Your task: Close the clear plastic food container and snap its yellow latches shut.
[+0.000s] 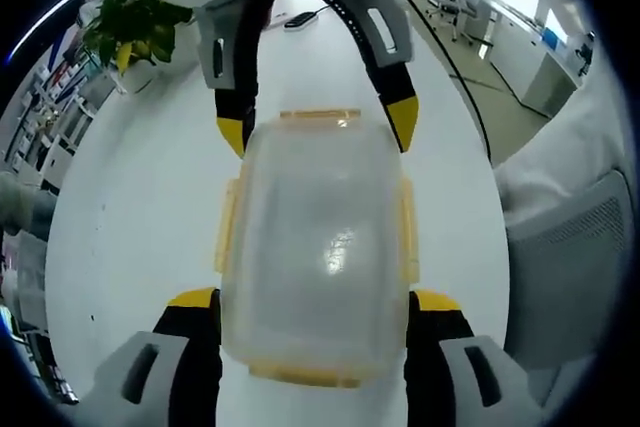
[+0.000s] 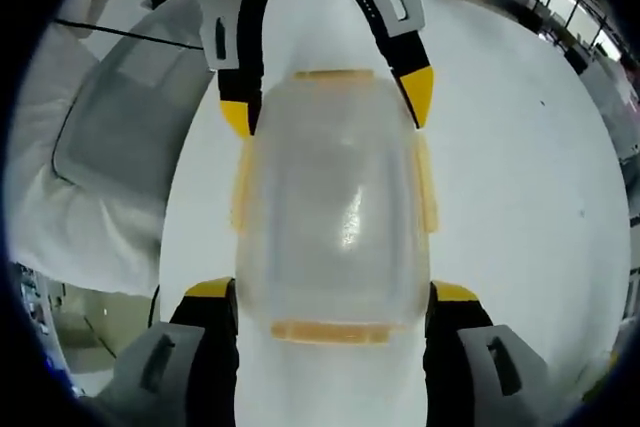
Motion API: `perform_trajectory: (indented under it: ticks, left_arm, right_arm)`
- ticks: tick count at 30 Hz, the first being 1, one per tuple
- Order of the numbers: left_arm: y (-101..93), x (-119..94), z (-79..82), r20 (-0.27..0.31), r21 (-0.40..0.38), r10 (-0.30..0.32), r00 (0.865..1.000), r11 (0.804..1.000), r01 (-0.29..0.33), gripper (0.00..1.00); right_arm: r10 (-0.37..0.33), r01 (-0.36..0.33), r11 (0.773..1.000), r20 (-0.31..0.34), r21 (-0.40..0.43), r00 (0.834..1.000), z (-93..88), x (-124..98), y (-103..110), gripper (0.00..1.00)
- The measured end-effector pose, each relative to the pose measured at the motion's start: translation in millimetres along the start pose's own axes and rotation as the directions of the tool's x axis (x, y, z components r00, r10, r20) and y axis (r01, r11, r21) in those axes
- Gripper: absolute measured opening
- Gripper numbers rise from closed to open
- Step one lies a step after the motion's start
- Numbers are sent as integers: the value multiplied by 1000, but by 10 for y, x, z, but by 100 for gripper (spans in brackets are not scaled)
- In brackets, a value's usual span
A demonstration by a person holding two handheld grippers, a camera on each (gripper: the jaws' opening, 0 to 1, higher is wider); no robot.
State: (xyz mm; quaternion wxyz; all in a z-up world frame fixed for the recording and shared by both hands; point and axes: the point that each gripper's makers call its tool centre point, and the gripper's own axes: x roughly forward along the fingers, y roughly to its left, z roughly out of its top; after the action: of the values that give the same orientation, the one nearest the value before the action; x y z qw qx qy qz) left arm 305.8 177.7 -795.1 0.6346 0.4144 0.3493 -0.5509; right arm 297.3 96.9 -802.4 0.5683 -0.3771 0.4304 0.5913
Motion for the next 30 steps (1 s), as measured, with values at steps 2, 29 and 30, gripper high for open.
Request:
perform_trajectory:
  ticks: [2,29,30]
  left_arm:
    - [-3,-7,-18,-2,3,1,1000,1000,-1,71]
    - [-95,-459,-1050,-59,30,27,998,999,-26,72]
    - [-100,-480,-1098,-59,32,27,998,999,-25,72]
  right_arm:
    - [0,0,1000,1,2,1000,21,7,6,73]
    - [-24,23,999,-49,-30,999,1057,396,148,73]
    - [-25,23,999,-48,-29,999,1091,409,156,73]
